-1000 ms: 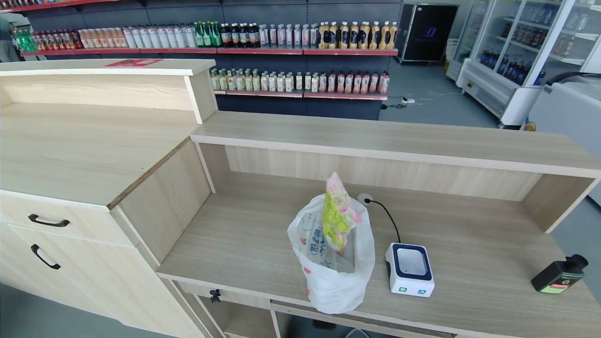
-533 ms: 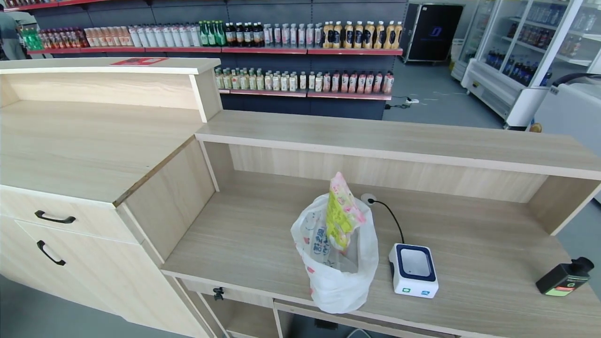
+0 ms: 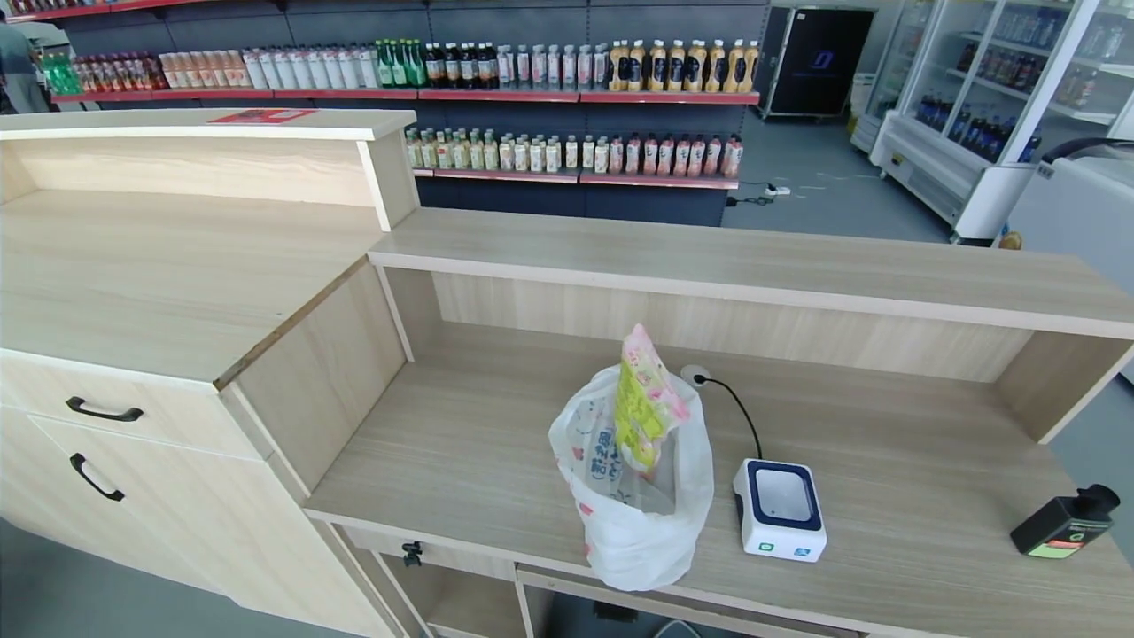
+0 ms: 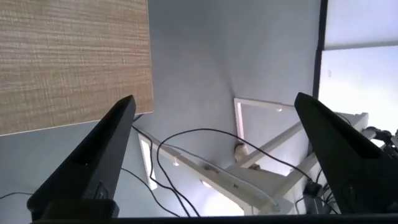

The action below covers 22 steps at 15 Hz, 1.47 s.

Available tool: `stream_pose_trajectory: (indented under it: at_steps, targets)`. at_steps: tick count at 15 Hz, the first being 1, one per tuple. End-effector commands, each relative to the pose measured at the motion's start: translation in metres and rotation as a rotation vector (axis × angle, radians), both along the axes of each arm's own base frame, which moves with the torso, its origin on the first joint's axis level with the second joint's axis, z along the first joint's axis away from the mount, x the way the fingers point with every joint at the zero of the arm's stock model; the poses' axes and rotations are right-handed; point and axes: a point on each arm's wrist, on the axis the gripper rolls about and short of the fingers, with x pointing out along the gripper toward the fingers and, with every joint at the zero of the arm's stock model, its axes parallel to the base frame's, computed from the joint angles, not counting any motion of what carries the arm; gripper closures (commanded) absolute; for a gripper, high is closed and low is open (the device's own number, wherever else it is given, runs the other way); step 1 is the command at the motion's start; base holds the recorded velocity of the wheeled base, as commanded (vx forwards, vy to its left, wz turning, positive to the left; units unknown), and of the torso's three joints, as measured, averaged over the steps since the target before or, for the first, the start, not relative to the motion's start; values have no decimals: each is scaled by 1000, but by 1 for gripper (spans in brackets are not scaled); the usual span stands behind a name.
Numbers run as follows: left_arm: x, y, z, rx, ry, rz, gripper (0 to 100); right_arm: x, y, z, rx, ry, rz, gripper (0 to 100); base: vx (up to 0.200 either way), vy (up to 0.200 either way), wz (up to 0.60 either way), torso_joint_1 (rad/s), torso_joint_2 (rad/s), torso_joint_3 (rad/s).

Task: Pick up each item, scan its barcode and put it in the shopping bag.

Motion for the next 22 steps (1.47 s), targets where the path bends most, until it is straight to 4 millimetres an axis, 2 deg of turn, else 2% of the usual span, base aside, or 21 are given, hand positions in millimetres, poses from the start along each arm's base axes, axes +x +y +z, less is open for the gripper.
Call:
stream_pose_trajectory:
  at_steps: [1, 6, 9, 12, 22]
  targets:
    - [0, 0, 0, 0, 0, 0, 0, 2, -3, -9, 23, 1, 14, 0, 0, 0, 0, 0, 0, 0]
    - [0, 0, 0, 0, 0, 0, 0, 8, -7, -25, 106, -49, 102, 0, 0, 0, 0, 0, 0, 0]
    - [0, 0, 0, 0, 0, 0, 0, 23, -12, -28, 140, -111, 173, 0, 0, 0, 0, 0, 0, 0]
    - [0, 0, 0, 0, 0, 0, 0, 51, -22, -20, 161, -153, 280, 0, 0, 0, 0, 0, 0, 0]
    - [0, 0, 0, 0, 0, 0, 0, 83, 9, -32, 217, -133, 451, 0, 0, 0, 0, 0, 0, 0]
